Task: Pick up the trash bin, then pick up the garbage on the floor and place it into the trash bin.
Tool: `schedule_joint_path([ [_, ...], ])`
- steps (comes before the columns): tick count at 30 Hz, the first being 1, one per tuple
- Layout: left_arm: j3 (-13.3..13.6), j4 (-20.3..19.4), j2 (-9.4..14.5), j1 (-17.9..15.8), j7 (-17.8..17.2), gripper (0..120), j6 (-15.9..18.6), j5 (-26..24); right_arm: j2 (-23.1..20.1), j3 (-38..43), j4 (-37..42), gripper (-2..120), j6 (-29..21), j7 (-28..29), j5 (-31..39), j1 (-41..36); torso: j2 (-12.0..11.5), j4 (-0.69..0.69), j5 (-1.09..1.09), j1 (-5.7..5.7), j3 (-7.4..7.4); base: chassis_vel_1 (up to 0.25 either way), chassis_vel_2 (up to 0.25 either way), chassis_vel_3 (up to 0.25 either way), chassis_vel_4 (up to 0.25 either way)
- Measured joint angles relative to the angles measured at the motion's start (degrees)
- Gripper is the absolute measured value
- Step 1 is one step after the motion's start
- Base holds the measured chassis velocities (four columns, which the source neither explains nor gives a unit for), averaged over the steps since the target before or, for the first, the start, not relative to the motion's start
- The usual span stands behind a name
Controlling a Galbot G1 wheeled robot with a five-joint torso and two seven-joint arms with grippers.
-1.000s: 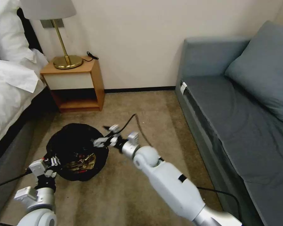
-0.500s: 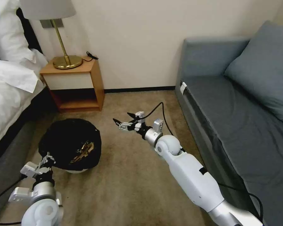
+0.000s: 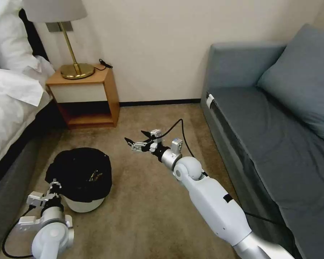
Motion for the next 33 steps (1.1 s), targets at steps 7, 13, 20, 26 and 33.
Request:
schedule_joint_path([
  [7,0.01,-0.81,-0.99,3.0,0.62,44,-0.62,3.31,-0.28,-0.08,1.17,100,-0.01,0.04,0.0,-1.13,0.0,0.0,0.0,0.0,0.0,0.0,0.0,0.0,0.0],
  [13,0.2,-1.18,-1.53,6.7,0.85,67,-4.28,11.88,-0.04,-1.03,2.45,100,-0.04,0.04,-0.44,-2.2,0.0,0.0,-0.01,0.0,0.0,0.0,0.0,0.0,0.0],
  [20,-0.03,-3.23,-1.99,12.14,0.1,91,-9.36,21.73,0.41,-2.91,3.51,100,2.14,0.6,0.44,-2.88,0.0,0.01,-0.01,0.0,0.0,0.0,0.0,0.0,0.0],
  [26,-0.26,-9.53,-2.49,15.95,-3.27,100,-11.52,27.5,-0.24,-3.23,4.03,100,6.5,1.48,2.68,-3.02,0.0,0.01,-0.01,0.0,0.0,0.0,0.0,0.0,0.0],
  [33,0.96,-14.11,-2.01,15.68,-4.93,100,-13.63,42.15,-1.73,-1.51,7.09,100,10.22,8.04,8.77,-6.59,0.0,0.01,0.0,0.0,0.0,0.0,0.0,0.0,0.0],
])
